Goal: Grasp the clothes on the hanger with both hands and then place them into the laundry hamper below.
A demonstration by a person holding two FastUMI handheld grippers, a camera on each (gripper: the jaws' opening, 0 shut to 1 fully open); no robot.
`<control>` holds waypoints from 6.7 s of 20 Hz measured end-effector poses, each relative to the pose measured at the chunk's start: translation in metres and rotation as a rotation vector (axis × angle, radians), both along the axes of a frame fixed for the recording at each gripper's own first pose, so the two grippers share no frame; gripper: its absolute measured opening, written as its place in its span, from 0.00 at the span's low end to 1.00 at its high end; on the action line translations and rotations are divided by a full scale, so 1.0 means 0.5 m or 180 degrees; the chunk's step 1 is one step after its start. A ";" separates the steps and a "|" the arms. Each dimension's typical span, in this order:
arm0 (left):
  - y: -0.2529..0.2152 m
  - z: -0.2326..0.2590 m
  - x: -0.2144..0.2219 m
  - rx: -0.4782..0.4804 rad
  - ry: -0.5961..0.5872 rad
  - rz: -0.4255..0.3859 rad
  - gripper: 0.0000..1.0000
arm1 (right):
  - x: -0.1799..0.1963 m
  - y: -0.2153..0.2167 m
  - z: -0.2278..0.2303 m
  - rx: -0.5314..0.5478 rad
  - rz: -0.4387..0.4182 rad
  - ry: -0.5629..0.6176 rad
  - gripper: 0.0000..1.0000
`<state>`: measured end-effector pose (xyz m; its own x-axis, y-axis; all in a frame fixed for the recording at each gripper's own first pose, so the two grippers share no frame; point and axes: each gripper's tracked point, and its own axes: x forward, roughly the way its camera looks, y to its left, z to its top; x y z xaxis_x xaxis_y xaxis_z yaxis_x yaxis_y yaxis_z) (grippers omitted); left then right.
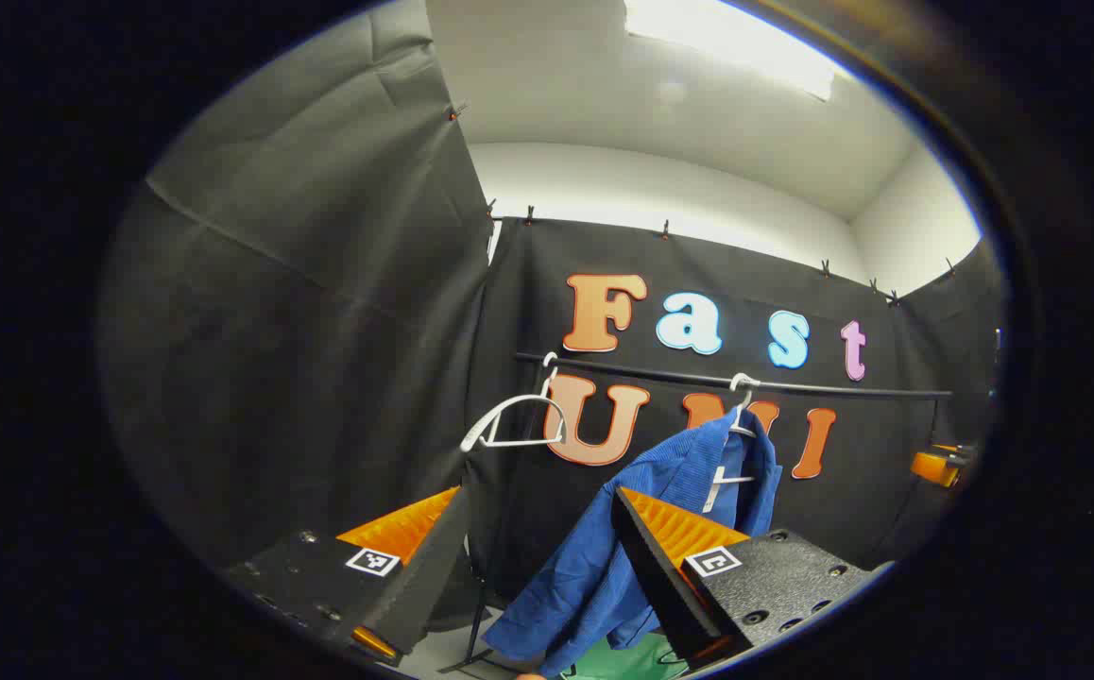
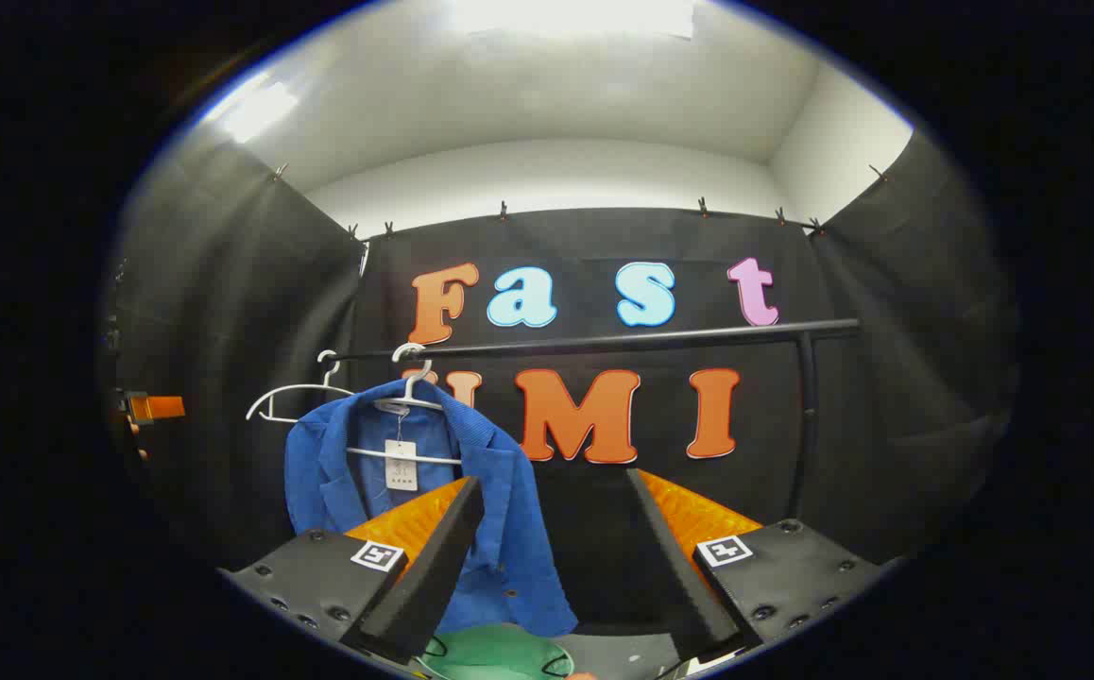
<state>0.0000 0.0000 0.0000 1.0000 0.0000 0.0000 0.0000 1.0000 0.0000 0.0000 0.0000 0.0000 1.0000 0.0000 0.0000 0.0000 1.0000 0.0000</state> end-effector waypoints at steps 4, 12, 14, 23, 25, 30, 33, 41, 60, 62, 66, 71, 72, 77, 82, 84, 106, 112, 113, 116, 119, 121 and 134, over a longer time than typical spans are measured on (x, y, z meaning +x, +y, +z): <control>-0.071 -0.051 0.012 0.0221 0.0046 -0.0107 0.94 | 0.062 -0.009 -0.043 0.0435 0.0073 -0.0023 0.94; -0.178 -0.110 0.064 0.0173 0.0160 -0.0347 0.95 | 0.120 -0.087 -0.121 0.0713 0.0006 0.0011 0.97; -0.201 -0.131 0.083 0.0248 0.0137 -0.0352 0.95 | 0.131 -0.091 -0.141 0.0608 -0.0001 -0.0043 0.97; -0.297 -0.242 0.192 0.0567 0.0173 -0.0017 0.95 | 0.259 -0.060 -0.271 0.0757 0.0189 0.0119 0.97; -0.317 -0.277 0.198 0.0425 0.0412 0.0008 0.93 | 0.254 -0.048 -0.275 0.0828 0.0201 0.0202 0.98; -0.280 -0.324 0.159 0.0255 0.0676 0.0443 0.95 | 0.184 -0.023 -0.312 0.0626 0.0158 0.0559 0.98; -0.279 -0.316 0.126 0.0335 0.0623 0.0523 0.95 | 0.169 0.003 -0.279 0.0621 0.0245 0.0379 0.98; -0.327 -0.337 0.192 0.0320 0.0695 0.0230 0.92 | 0.249 0.059 -0.271 0.0547 0.0133 0.0373 0.97; -0.312 -0.354 0.351 -0.0114 0.0784 0.0044 0.94 | 0.507 0.183 -0.318 0.0651 0.0246 0.0487 0.97; -0.313 -0.353 0.351 -0.0086 0.0794 0.0031 0.87 | 0.526 0.185 -0.333 0.0699 0.0291 0.0541 0.97; -0.308 -0.344 0.354 -0.0059 0.0762 -0.0022 0.86 | 0.549 0.174 -0.350 0.0890 0.0354 0.0604 0.82; -0.322 -0.347 0.361 -0.0083 0.0778 -0.0136 0.49 | 0.556 0.178 -0.351 0.1241 0.0619 0.0705 0.36; -0.331 -0.346 0.360 -0.0094 0.0779 -0.0224 0.42 | 0.555 0.180 -0.349 0.1326 0.0688 0.0739 0.27; -0.361 -0.324 0.328 -0.0306 0.0874 -0.0484 0.08 | 0.550 0.163 -0.333 0.1643 0.0855 0.0857 0.12; -0.334 -0.220 0.277 -0.0372 0.0688 -0.0458 0.05 | 0.533 0.112 -0.274 0.2182 0.1100 0.0882 0.08; -0.321 -0.165 0.265 -0.0470 0.0571 -0.0414 0.03 | 0.540 0.087 -0.253 0.2466 0.1187 0.0911 0.08; -0.174 0.116 0.366 0.0335 -0.0085 -0.0497 0.03 | 0.661 -0.030 -0.120 0.3126 0.1329 0.0473 0.08; -0.138 0.097 0.427 0.0416 -0.0061 -0.0426 0.03 | 0.694 -0.023 -0.142 0.3096 0.1206 0.0487 0.09; -0.129 0.092 0.438 0.0427 -0.0061 -0.0428 0.05 | 0.697 -0.023 -0.143 0.3087 0.1180 0.0498 0.09; -0.122 0.068 0.469 0.0380 -0.0013 -0.0459 0.02 | 0.714 -0.023 -0.170 0.3074 0.1058 0.0580 0.09; -0.108 0.023 0.494 0.0240 0.0138 -0.0439 0.02 | 0.724 -0.022 -0.195 0.3119 0.0955 0.0670 0.09; -0.101 -0.009 0.508 0.0143 0.0265 -0.0431 0.03 | 0.732 -0.023 -0.221 0.3100 0.0876 0.0772 0.09; -0.058 -0.141 0.475 -0.0287 0.0756 -0.0404 0.04 | 0.705 -0.013 -0.319 0.2960 0.0659 0.1170 0.09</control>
<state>0.2377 -0.0292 -0.0706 0.9640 -0.1357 -0.2287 0.1144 0.9880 -0.1041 0.3525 -0.0064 -0.1596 0.9184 0.3296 -0.2188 -0.0164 0.5843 0.8114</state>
